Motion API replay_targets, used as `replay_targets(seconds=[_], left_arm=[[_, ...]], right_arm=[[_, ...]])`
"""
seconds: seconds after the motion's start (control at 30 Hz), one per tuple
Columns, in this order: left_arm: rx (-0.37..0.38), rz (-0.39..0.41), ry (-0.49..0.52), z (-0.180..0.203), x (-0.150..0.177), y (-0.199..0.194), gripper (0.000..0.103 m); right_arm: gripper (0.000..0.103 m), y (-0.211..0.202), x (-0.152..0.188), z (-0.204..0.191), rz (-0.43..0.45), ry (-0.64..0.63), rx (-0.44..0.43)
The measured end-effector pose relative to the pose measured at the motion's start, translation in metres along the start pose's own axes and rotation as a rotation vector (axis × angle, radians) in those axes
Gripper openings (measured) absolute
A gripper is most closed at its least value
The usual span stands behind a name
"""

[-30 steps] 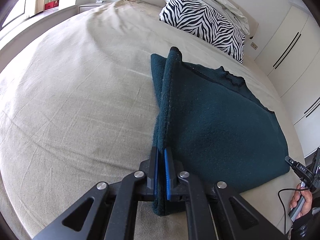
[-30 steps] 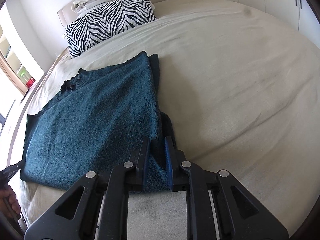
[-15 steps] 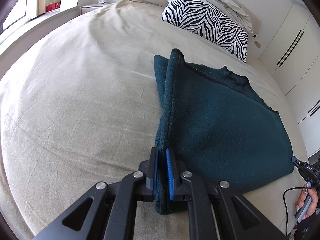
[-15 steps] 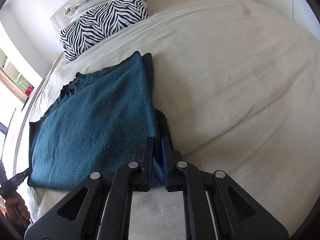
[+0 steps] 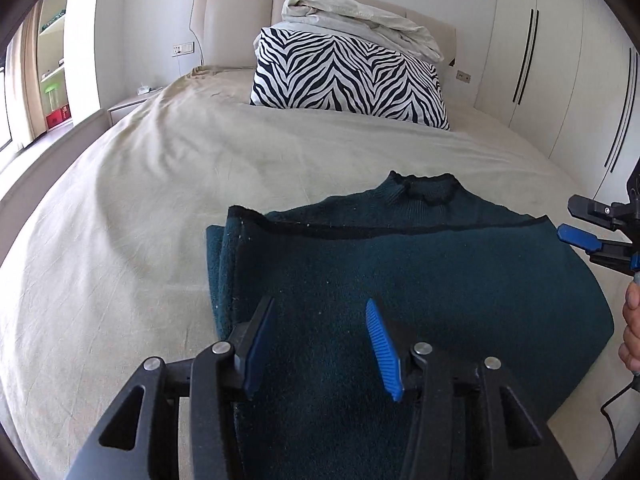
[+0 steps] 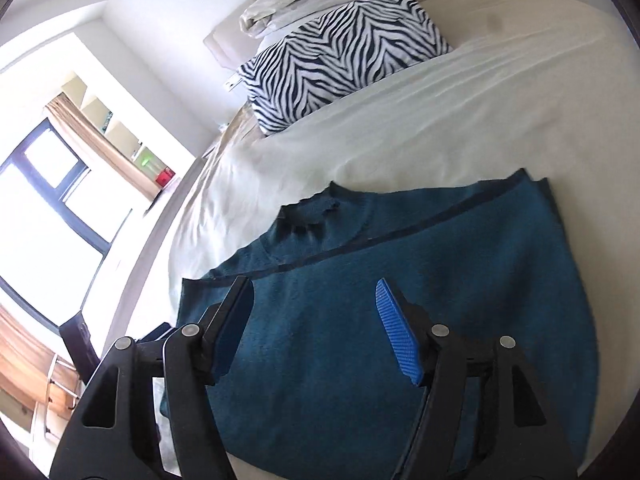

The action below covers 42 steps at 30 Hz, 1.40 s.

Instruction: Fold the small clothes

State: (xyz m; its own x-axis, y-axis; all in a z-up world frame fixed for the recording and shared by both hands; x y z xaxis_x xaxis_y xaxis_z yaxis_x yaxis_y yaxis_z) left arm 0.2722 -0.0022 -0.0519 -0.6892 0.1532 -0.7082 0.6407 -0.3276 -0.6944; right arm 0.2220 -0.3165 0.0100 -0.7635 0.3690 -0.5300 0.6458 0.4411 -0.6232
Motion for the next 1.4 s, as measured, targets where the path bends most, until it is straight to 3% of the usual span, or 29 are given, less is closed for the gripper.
replay_targets(seconds=[0.07, 0.17, 0.27, 0.33, 0.43, 0.57, 0.6, 0.7, 0.73, 0.8, 0.87, 0.93, 0.97, 1.07, 1.2, 1.23, 1.4], left_arm=[[-0.055, -0.054, 0.013, -0.008, 0.007, 0.018, 0.050], [0.004, -0.064, -0.078, -0.028, 0.013, 0.023, 0.050], [-0.002, -0.072, -0.071, -0.027, 0.014, 0.023, 0.050], [-0.004, -0.074, -0.071, -0.027, 0.014, 0.023, 0.050], [0.023, -0.075, -0.109, -0.032, 0.014, 0.022, 0.050], [0.029, -0.075, -0.122, -0.033, 0.014, 0.021, 0.049], [0.027, -0.076, -0.121, -0.033, 0.014, 0.021, 0.049], [0.011, -0.077, -0.121, -0.031, 0.014, 0.018, 0.049], [0.001, -0.081, -0.118, -0.028, 0.014, 0.015, 0.049], [-0.007, -0.079, -0.097, -0.018, 0.014, 0.005, 0.050], [0.036, -0.094, -0.084, -0.004, 0.019, -0.001, 0.051], [0.058, -0.134, -0.067, 0.014, 0.030, -0.003, 0.052], [0.042, -0.148, -0.049, 0.021, 0.036, -0.005, 0.052], [-0.012, -0.166, 0.012, 0.036, 0.050, -0.009, 0.056], [-0.025, -0.178, 0.013, 0.032, 0.053, -0.006, 0.058], [-0.027, -0.177, 0.014, 0.031, 0.053, -0.005, 0.058], [-0.048, -0.174, 0.038, 0.035, 0.054, -0.004, 0.058]], right_arm=[[0.063, 0.040, 0.000, -0.017, -0.058, -0.010, -0.038], [0.063, 0.092, 0.002, -0.015, -0.146, 0.057, -0.069], [0.055, 0.102, 0.002, 0.008, -0.118, 0.142, -0.080], [0.053, 0.088, -0.003, 0.028, -0.070, 0.203, -0.104], [0.050, 0.059, -0.012, 0.069, 0.018, 0.252, -0.068], [0.048, 0.008, -0.016, 0.139, 0.141, 0.441, 0.023], [0.037, -0.006, -0.014, 0.153, 0.171, 0.486, 0.049], [0.039, -0.052, -0.005, 0.178, 0.240, 0.564, 0.209], [0.041, -0.065, 0.000, 0.180, 0.250, 0.575, 0.193], [0.041, -0.084, 0.012, 0.166, 0.245, 0.550, 0.108], [0.041, -0.091, 0.030, 0.130, 0.208, 0.472, 0.001], [0.041, -0.077, 0.053, 0.085, 0.116, 0.380, -0.096], [0.041, -0.055, 0.066, 0.051, 0.064, 0.344, -0.138], [0.041, -0.020, 0.112, 0.003, -0.090, 0.269, -0.222], [0.038, 0.008, 0.152, 0.009, -0.180, 0.303, -0.194], [0.034, 0.004, 0.154, 0.014, -0.169, 0.310, -0.203], [0.033, -0.039, 0.148, 0.067, -0.054, 0.414, -0.149]])
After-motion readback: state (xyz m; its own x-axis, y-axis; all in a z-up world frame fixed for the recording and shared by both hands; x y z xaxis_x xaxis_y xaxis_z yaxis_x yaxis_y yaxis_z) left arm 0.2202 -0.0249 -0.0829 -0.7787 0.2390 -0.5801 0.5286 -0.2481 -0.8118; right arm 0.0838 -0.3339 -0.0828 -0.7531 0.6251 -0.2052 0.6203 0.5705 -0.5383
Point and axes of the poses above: each gripper's, at about its wrist camera, not at the fingertips, and y roughly the way its jaws point, z to its right, x to its underside, the point moved 2 cm from there along y, roughly the way its jaws point, and after that the axes turned 4 degrees about x, right-handed, at the moved point
